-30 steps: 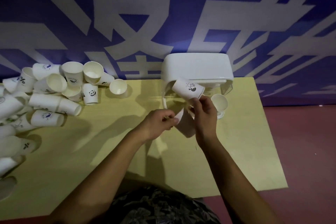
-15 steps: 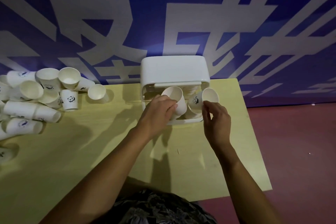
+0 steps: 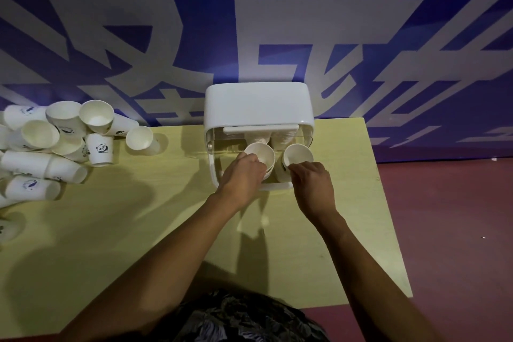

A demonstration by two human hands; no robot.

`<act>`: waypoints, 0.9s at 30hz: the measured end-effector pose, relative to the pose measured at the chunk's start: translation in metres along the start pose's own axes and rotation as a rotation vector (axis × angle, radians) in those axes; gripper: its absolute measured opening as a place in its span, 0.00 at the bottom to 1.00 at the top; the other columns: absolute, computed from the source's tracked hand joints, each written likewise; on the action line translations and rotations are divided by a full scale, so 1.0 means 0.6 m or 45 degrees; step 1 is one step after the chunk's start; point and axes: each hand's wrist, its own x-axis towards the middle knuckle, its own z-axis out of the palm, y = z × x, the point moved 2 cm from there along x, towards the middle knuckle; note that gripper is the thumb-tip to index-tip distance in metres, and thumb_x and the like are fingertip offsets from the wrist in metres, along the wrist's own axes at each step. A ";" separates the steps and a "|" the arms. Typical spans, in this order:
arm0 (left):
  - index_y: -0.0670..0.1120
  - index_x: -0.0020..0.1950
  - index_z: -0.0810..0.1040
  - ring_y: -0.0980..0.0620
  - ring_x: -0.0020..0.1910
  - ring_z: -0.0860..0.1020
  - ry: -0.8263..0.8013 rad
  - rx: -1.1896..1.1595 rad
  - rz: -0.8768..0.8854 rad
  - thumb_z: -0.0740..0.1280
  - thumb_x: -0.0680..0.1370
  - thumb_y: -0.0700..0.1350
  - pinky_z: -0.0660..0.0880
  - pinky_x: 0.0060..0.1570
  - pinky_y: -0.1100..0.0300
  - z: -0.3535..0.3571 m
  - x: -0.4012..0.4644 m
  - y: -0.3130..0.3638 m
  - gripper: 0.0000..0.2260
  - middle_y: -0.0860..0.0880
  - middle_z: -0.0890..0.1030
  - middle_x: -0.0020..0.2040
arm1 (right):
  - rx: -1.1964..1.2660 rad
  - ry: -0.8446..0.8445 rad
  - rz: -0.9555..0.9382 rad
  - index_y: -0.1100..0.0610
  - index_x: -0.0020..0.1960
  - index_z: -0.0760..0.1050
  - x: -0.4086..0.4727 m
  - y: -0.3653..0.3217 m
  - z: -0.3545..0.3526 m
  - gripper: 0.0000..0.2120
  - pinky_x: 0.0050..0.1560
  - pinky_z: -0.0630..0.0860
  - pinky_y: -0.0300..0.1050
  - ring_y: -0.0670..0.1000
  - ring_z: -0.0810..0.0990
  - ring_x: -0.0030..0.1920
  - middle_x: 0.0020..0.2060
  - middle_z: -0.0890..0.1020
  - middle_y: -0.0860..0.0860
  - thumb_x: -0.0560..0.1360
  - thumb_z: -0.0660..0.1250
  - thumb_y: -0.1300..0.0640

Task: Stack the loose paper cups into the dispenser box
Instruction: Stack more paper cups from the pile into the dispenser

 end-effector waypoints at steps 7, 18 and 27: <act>0.45 0.53 0.81 0.49 0.55 0.73 0.008 -0.100 0.009 0.60 0.80 0.45 0.72 0.53 0.54 0.016 0.011 -0.004 0.11 0.48 0.78 0.53 | -0.084 -0.049 0.020 0.55 0.37 0.79 0.012 -0.010 0.014 0.07 0.37 0.66 0.44 0.58 0.76 0.36 0.31 0.80 0.51 0.70 0.70 0.65; 0.49 0.55 0.80 0.50 0.51 0.76 0.241 -0.186 -0.450 0.62 0.78 0.45 0.75 0.47 0.55 -0.040 -0.132 -0.207 0.09 0.51 0.80 0.53 | 0.315 -0.159 -0.261 0.56 0.53 0.81 0.034 -0.192 0.065 0.09 0.46 0.75 0.45 0.55 0.77 0.50 0.48 0.82 0.51 0.74 0.68 0.62; 0.46 0.61 0.78 0.45 0.52 0.77 0.483 -0.216 -0.805 0.65 0.76 0.44 0.75 0.48 0.54 -0.124 -0.225 -0.434 0.13 0.47 0.80 0.54 | 0.235 -0.422 -0.351 0.56 0.57 0.80 0.063 -0.372 0.188 0.11 0.49 0.78 0.47 0.54 0.79 0.53 0.52 0.83 0.51 0.75 0.66 0.61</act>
